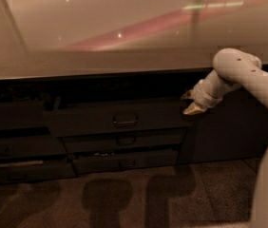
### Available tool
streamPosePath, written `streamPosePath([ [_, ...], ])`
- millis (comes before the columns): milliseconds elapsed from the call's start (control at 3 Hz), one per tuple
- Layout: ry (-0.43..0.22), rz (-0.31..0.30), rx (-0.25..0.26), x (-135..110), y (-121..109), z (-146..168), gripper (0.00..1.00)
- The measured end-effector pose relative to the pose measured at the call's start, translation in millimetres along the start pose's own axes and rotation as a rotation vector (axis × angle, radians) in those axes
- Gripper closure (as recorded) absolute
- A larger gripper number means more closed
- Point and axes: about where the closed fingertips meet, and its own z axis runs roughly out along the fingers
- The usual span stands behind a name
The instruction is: Open top drawer
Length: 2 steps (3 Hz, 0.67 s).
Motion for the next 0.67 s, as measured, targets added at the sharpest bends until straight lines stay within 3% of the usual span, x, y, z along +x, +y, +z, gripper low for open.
streamPosePath([
  [667, 0.015, -0.015, 0.026, 0.5, 2.6, -10.7, 1.0],
])
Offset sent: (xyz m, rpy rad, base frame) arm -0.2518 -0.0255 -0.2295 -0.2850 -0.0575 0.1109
